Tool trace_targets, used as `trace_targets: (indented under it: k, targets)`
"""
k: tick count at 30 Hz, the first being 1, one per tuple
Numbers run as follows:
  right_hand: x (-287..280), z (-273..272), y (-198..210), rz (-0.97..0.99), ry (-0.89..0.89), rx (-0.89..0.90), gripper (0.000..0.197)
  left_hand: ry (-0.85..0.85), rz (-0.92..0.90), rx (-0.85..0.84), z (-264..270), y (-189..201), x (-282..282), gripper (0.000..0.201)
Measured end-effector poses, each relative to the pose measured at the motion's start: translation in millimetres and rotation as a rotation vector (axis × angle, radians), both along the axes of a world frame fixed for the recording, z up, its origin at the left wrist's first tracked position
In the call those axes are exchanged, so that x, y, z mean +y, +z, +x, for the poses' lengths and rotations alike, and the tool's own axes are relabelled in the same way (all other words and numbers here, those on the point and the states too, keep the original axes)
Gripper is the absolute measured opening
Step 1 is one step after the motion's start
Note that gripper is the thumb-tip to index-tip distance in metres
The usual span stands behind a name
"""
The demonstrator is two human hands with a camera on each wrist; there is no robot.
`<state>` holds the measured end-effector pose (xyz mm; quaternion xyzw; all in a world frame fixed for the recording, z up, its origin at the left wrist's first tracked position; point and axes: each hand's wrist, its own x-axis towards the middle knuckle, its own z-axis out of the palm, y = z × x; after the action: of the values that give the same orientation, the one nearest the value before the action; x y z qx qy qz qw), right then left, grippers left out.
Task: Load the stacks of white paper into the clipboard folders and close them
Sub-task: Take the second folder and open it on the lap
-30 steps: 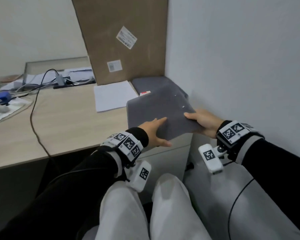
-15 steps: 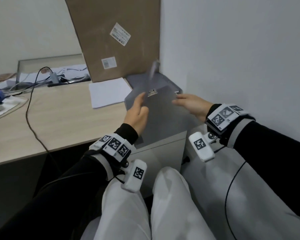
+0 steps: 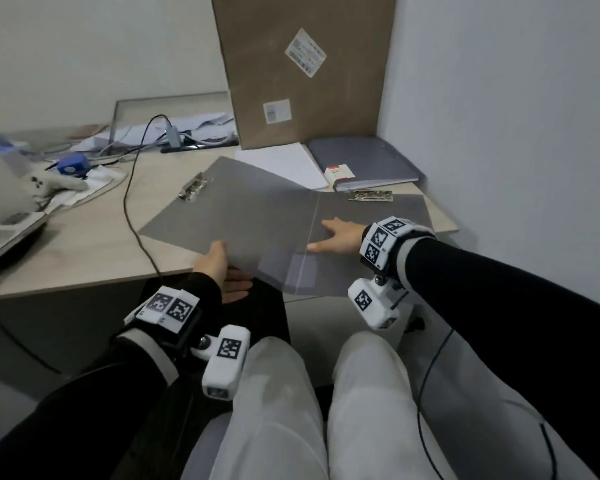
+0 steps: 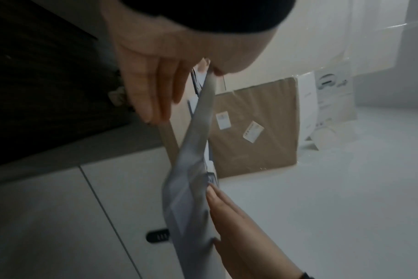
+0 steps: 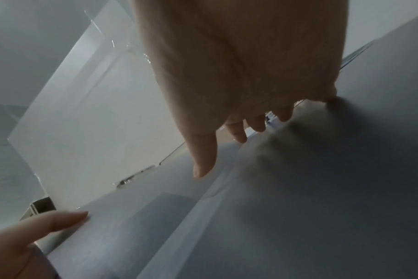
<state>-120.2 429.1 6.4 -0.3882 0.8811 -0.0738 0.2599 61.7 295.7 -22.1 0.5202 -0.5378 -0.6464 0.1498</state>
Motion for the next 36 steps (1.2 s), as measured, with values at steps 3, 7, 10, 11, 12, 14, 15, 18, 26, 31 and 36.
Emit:
trace_targets:
  k: [3, 7, 10, 11, 12, 14, 15, 18, 26, 31, 36]
  targets:
    - [-10, 6, -3, 0.037, 0.062, 0.025, 0.084, -0.302, 0.017, -0.305, 20, 1, -3, 0.068]
    - [-17, 8, -8, 0.134, 0.132, 0.069, 0.092, -0.569, -0.132, -0.562, 36, 8, -15, 0.059]
    - [-14, 6, -8, 0.133, 0.164, 0.057, 0.092, -0.57, -0.313, -0.478, 28, 23, -19, 0.047]
    - [-12, 5, -9, 0.126, 0.172, 0.047, 0.091, -0.543, -0.353, -0.39, 22, 26, -20, 0.044]
    - [-10, 4, -10, 0.12, 0.179, 0.035, 0.091, -0.512, -0.385, -0.302, 16, 31, -19, 0.041]
    - [-7, 1, -14, 0.12, 0.188, 0.01, 0.094, -0.477, -0.456, -0.203, 2, 39, -16, 0.032]
    - [-5, -1, -16, 0.126, 0.199, 0.004, 0.096, -0.474, -0.498, -0.187, -6, 40, -15, 0.026]
    - [5, -4, -18, 0.126, 0.234, -0.007, 0.098, -0.575, -0.645, -0.268, -25, 41, -13, 0.029]
    - [20, -15, -9, 0.072, 0.296, -0.011, 0.085, -0.775, -0.762, -0.391, -78, 33, -2, 0.056]
    - [2, -54, 11, -0.144, 0.114, 0.104, 0.065, -0.891, -0.826, -0.398, -122, 25, 3, 0.067]
    - [-28, -94, -2, -0.105, 0.036, 0.107, 0.07, -1.032, -0.876, -0.557, -147, 11, -3, 0.089]
